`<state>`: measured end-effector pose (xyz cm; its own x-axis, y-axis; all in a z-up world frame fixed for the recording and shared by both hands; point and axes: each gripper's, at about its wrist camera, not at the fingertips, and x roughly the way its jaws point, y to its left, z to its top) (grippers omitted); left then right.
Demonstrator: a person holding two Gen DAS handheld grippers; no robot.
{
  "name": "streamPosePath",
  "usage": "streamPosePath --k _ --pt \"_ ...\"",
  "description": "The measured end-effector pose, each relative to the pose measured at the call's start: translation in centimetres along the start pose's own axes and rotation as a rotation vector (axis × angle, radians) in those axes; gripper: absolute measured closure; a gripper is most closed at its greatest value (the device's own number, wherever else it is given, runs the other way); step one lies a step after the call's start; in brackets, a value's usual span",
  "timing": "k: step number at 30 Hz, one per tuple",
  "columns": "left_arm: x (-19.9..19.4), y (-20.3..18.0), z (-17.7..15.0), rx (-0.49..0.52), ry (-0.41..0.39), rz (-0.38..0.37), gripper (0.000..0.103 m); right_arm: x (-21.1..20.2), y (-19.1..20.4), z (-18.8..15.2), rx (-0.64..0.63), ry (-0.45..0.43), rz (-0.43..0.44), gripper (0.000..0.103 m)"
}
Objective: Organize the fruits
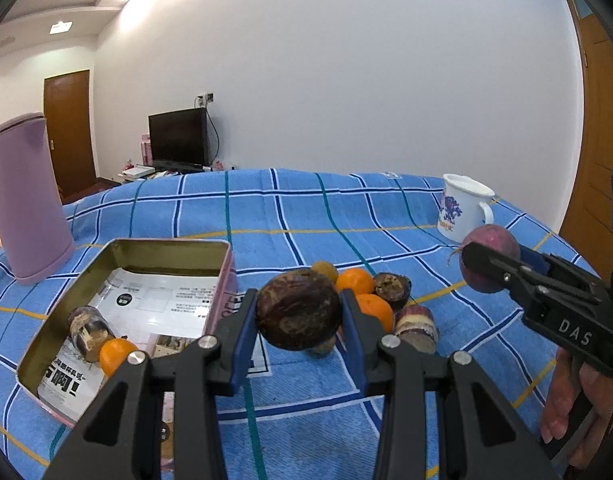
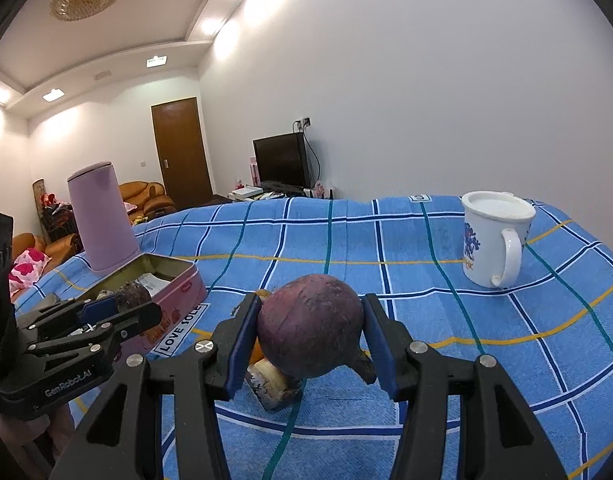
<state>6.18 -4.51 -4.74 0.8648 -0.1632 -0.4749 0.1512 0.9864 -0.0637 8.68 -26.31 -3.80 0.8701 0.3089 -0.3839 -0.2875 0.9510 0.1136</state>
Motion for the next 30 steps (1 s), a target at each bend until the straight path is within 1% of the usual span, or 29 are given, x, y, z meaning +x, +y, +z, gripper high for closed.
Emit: streamPosePath --k 19,30 --pt "-1.1 -0.1 0.0 0.005 -0.061 0.022 0.062 -1.9 0.9 -0.3 -0.025 -0.070 0.010 0.050" --pt "-1.5 0.0 -0.1 0.000 -0.084 0.032 0.062 -2.6 1.4 -0.7 -0.035 -0.080 0.019 0.050"
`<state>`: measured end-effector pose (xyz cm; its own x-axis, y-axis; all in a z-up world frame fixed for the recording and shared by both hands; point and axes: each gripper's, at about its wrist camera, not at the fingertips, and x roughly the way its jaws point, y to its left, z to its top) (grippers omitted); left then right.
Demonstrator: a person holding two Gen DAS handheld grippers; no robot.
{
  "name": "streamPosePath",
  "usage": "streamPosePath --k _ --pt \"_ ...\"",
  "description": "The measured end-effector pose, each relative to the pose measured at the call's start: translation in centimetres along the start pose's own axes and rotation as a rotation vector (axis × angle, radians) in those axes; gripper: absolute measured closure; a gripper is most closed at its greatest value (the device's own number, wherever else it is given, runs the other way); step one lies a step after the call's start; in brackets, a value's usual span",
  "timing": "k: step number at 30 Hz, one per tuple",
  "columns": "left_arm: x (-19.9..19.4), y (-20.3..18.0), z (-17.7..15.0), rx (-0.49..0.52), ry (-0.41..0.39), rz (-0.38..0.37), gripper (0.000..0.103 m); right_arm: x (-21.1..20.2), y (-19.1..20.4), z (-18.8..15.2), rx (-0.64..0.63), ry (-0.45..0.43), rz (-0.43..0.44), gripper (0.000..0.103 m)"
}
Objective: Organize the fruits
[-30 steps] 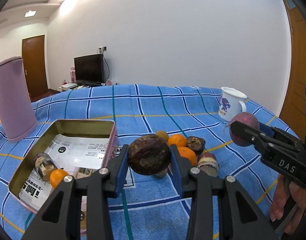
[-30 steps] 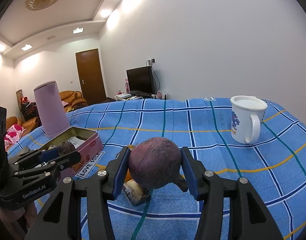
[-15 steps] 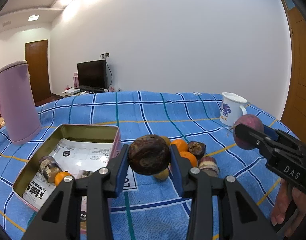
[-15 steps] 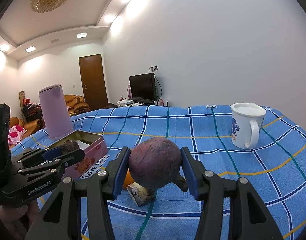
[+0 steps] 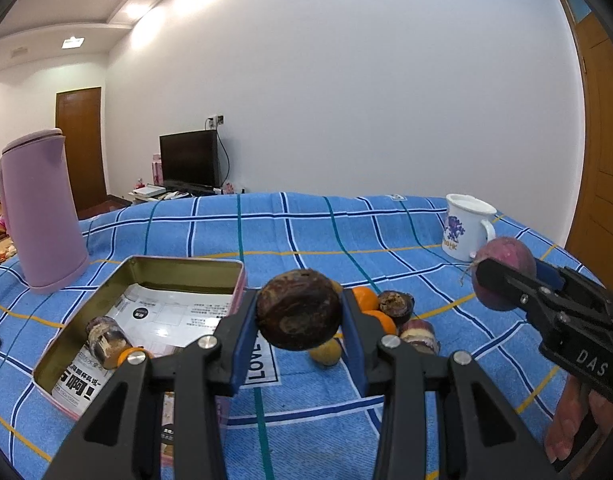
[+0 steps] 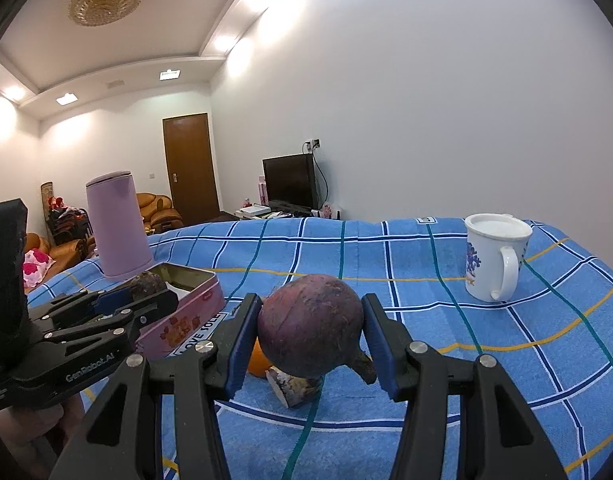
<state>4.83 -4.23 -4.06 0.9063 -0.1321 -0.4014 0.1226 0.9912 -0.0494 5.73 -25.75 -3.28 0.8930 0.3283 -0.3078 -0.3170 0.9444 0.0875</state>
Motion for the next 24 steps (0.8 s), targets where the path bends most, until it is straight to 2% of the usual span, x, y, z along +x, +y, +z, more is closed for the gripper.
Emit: streamPosePath --k 24 --pt "0.0 0.4 0.2 -0.025 0.003 0.013 0.062 -0.4 2.0 -0.1 0.002 -0.019 0.015 0.050"
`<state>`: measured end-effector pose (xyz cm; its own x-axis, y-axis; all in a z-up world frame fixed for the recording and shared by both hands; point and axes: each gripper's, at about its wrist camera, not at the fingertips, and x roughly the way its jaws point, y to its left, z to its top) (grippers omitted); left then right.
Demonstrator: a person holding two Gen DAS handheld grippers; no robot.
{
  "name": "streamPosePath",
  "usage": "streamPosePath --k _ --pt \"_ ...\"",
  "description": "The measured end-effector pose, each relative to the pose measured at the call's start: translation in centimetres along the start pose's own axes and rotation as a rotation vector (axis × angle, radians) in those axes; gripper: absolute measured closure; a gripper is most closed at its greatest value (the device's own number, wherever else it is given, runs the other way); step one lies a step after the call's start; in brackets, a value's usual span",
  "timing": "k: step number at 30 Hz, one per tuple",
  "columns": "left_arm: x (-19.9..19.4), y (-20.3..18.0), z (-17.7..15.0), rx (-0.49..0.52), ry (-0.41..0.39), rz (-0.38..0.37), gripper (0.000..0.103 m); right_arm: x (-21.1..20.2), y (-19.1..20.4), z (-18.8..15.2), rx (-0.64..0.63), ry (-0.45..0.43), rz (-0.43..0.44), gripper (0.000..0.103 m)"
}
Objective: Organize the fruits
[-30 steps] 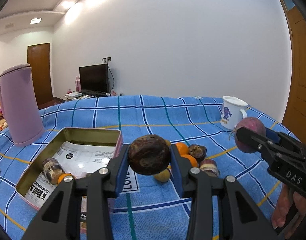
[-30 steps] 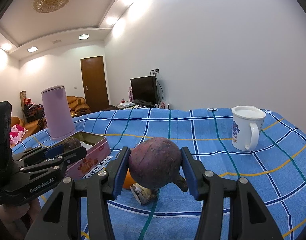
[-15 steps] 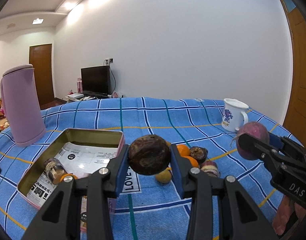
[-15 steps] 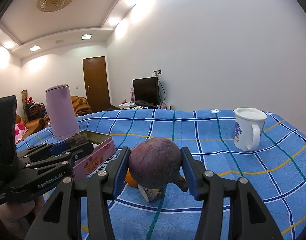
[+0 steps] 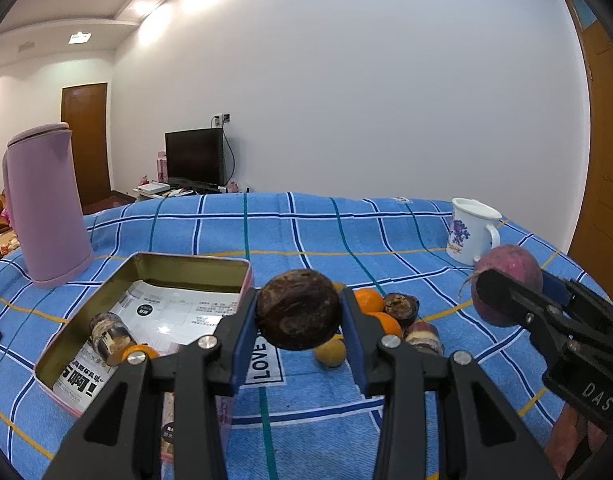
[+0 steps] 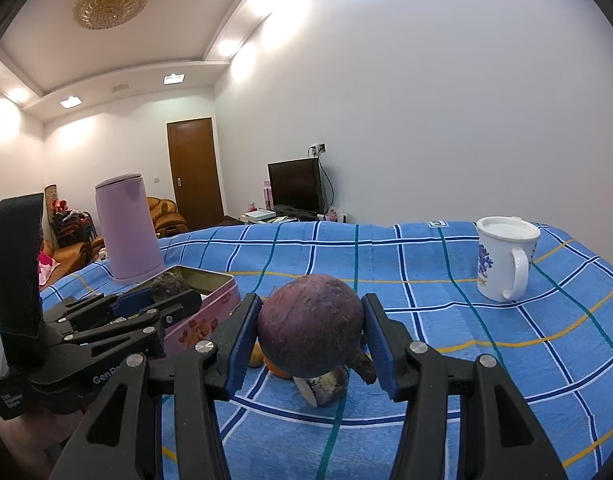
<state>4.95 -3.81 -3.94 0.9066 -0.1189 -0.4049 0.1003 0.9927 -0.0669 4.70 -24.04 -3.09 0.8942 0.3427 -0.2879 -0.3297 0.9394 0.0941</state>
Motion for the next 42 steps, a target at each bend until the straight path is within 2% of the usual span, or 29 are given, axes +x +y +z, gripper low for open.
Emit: streamPosePath --k 11,21,42 --pt "0.2 -0.2 0.0 0.012 0.010 0.001 0.062 0.5 0.1 0.1 0.014 0.004 0.001 0.050" --pt "0.3 1.1 0.1 0.015 0.021 0.025 0.062 1.7 0.7 0.3 0.023 0.026 0.025 0.050" --pt "0.6 6.2 0.0 -0.016 0.066 0.114 0.062 5.9 5.8 0.4 -0.026 0.109 0.126 0.050"
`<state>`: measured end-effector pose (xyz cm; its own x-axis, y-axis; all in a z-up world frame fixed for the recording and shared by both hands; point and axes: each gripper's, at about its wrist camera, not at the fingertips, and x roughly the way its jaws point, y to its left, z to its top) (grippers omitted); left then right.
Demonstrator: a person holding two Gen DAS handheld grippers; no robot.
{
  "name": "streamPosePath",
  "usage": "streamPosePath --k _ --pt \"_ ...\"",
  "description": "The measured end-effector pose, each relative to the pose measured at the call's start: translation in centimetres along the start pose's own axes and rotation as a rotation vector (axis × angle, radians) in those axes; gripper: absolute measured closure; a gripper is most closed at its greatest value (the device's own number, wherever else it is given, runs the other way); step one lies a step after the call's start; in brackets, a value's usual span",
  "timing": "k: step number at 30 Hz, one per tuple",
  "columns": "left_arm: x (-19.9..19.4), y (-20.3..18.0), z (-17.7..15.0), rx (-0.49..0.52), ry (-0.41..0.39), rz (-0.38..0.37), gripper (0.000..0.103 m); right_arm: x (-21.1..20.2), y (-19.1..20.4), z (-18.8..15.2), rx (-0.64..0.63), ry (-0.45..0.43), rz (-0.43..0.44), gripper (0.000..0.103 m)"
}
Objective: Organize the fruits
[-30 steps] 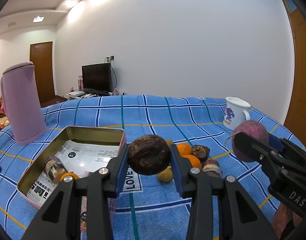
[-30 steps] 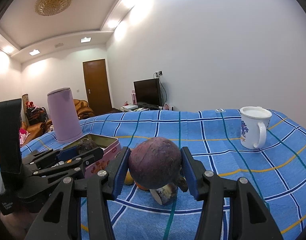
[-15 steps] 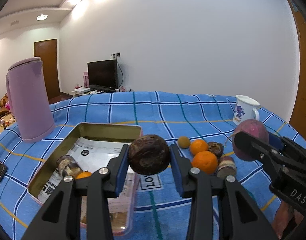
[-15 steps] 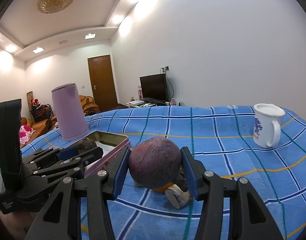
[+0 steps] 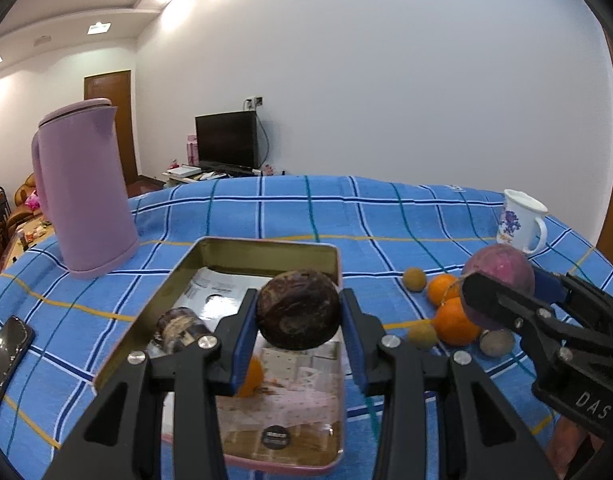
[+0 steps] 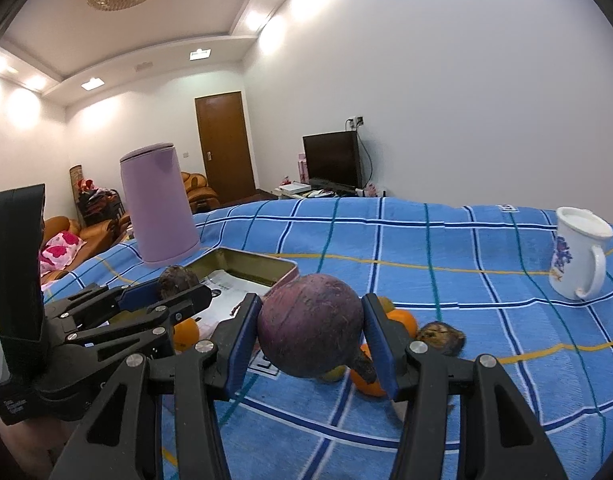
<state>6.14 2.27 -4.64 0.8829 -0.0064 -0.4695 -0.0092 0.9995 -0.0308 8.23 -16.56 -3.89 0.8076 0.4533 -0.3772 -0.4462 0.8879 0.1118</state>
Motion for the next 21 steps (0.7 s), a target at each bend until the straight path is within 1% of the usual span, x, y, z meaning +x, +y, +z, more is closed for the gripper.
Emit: streamPosePath --k 7,21 --pt "0.4 2.2 0.0 -0.023 0.026 0.037 0.062 1.3 1.6 0.2 -0.025 0.021 0.027 0.050" --pt "0.8 4.7 0.1 -0.052 0.046 0.085 0.062 3.2 4.2 0.4 -0.063 0.051 0.069 0.050"
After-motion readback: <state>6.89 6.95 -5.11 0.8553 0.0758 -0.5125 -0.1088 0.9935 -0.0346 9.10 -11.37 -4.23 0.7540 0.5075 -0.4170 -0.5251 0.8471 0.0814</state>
